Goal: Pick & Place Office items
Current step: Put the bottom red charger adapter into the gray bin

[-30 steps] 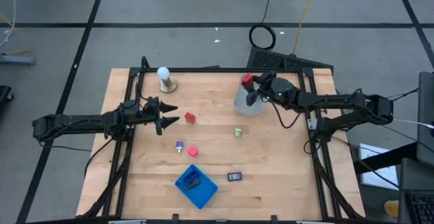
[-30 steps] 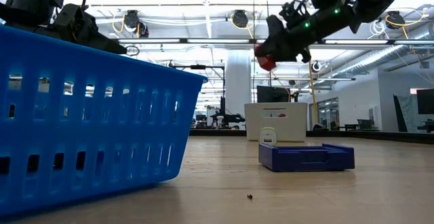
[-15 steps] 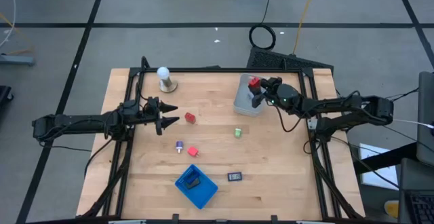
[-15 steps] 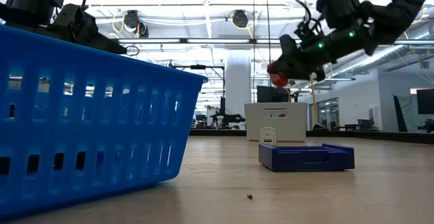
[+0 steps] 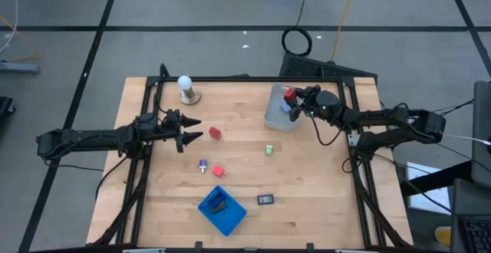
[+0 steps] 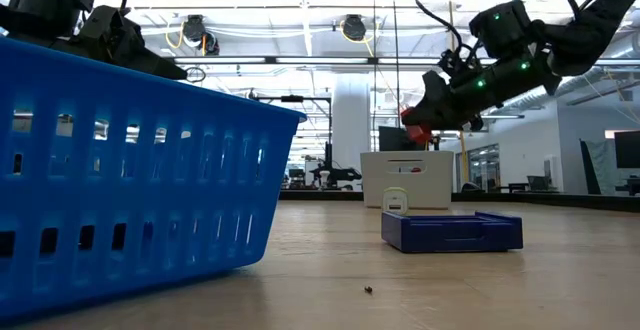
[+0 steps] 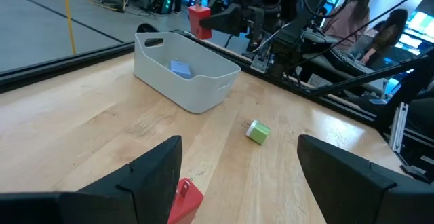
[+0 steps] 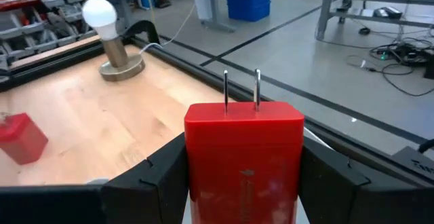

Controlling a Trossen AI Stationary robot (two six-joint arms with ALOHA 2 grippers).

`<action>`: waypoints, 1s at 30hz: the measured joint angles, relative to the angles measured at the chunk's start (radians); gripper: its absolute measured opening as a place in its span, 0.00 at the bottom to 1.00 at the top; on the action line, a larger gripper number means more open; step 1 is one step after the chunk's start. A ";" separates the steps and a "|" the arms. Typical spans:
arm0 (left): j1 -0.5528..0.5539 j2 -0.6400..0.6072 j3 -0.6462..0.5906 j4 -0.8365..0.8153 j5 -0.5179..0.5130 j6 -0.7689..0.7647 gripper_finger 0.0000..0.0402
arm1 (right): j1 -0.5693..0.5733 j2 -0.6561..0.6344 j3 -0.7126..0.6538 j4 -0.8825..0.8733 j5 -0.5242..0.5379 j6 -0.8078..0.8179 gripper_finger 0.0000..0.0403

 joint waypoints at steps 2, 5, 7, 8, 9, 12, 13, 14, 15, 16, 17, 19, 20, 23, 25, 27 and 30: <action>0.000 0.000 0.000 0.000 0.000 0.000 0.74 | -0.016 0.012 0.000 -0.003 -0.020 -0.017 0.52; 0.000 0.000 0.000 0.000 0.000 0.000 0.74 | -0.031 0.045 0.000 0.016 -0.022 -0.027 0.52; 0.000 0.000 0.000 0.000 0.000 0.000 0.74 | -0.041 0.075 0.000 0.034 -0.048 -0.032 0.52; 0.000 0.000 0.000 0.000 0.000 0.000 0.74 | -0.042 0.090 0.000 0.047 -0.057 -0.032 0.52; 0.000 0.000 0.000 0.000 0.000 0.000 0.74 | -0.043 0.107 0.000 0.062 -0.069 -0.032 0.52; 0.000 0.000 0.000 0.000 0.000 0.000 0.74 | -0.041 0.152 0.000 0.090 -0.074 -0.031 0.52; 0.000 0.000 0.000 0.000 0.000 0.000 0.74 | -0.041 0.162 0.000 0.092 -0.074 -0.031 0.52; 0.000 0.000 0.000 0.000 0.000 0.000 0.74 | -0.042 0.172 0.000 0.102 -0.074 -0.029 0.52; 0.000 0.000 0.000 0.000 0.000 0.000 0.74 | -0.042 0.183 0.000 0.117 -0.074 -0.029 0.52; 0.000 0.000 0.000 0.000 0.000 0.000 0.74 | -0.042 0.193 0.000 0.125 -0.075 -0.029 0.52; 0.000 0.000 0.000 0.000 0.000 0.000 0.74 | -0.042 0.201 0.000 0.130 -0.079 -0.030 0.52; 0.000 0.000 0.000 0.000 0.000 0.000 0.74 | -0.043 0.223 0.000 0.160 -0.097 -0.036 0.52; 0.000 0.000 0.000 0.000 0.000 0.000 0.74 | -0.044 0.233 0.001 0.174 -0.099 -0.036 0.52; 0.000 0.000 0.000 0.000 0.000 0.000 0.74 | -0.052 0.262 0.001 0.198 -0.100 -0.030 0.52; 0.000 0.000 0.000 0.000 0.000 0.000 0.74 | -0.057 0.272 0.001 0.203 -0.098 -0.028 0.52; 0.000 0.000 0.000 0.000 0.000 0.000 0.74 | -0.062 0.272 0.001 0.204 -0.099 -0.028 0.52; 0.000 0.000 0.000 0.000 0.000 0.000 0.74 | -0.061 0.272 0.001 0.207 -0.098 -0.031 0.52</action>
